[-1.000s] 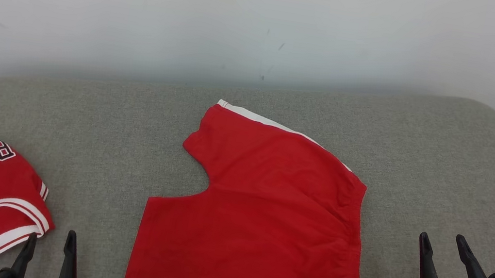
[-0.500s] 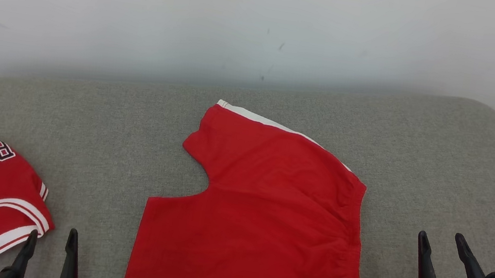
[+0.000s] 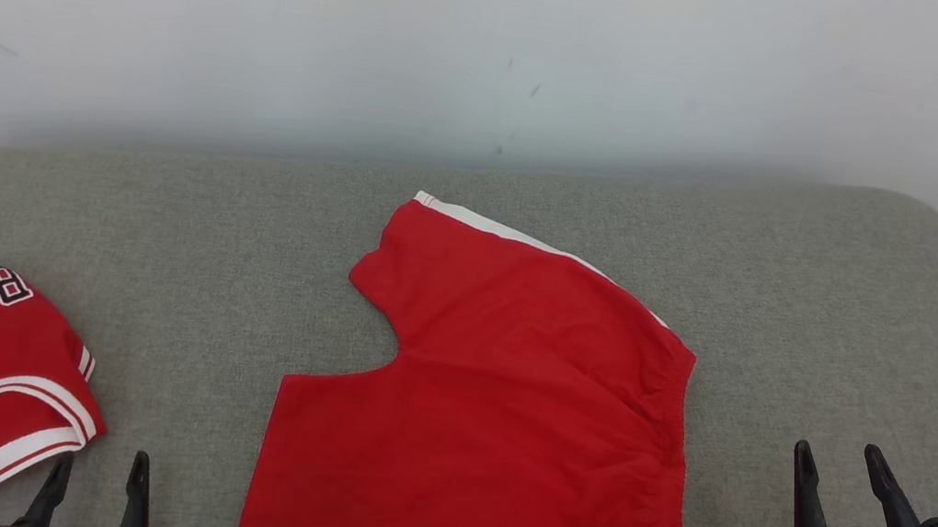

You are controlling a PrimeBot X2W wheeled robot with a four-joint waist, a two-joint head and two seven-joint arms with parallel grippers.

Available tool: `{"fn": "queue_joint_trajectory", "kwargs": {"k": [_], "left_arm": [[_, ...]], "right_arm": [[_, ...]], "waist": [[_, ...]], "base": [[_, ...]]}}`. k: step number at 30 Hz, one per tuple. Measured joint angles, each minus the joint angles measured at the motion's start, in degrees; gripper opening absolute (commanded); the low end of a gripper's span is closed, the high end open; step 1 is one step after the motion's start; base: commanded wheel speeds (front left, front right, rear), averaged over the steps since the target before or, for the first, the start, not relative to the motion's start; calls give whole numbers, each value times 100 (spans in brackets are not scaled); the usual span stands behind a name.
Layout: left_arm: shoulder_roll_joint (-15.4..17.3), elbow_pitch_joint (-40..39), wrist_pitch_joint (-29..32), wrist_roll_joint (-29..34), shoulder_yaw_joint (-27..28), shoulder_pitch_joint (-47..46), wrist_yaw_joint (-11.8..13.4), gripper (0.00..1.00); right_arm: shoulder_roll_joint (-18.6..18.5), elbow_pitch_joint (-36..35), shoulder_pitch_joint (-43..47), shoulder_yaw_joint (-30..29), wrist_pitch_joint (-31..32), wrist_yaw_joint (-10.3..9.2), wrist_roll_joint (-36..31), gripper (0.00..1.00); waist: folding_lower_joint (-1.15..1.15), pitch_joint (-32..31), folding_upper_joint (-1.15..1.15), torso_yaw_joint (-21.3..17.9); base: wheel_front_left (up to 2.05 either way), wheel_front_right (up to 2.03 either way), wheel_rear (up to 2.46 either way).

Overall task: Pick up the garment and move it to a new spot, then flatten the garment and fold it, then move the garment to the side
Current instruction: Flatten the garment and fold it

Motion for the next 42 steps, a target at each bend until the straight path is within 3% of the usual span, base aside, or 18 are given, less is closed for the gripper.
{"fn": "queue_joint_trajectory", "kwargs": {"k": [24, 38, 42], "left_arm": [[-123, -197, 253, 243, 109, 60, 0, 100], [-125, -201, 594, 364, -168, 150, -14, 100], [-143, -75, 844, 258, -287, 154, -232, 100]], "right_arm": [[75, 81, 9, -65, 0, 0, -101, 100], [190, 307, 51, 115, 135, 68, -89, 100], [242, 416, 106, 209, 301, 132, -78, 100]], "waist": [[0, -33, 0, 42], [0, 22, 0, 121], [0, 29, 0, 144]], "base": [[0, 0, 0], [0, 0, 0], [0, 0, 0]]}}
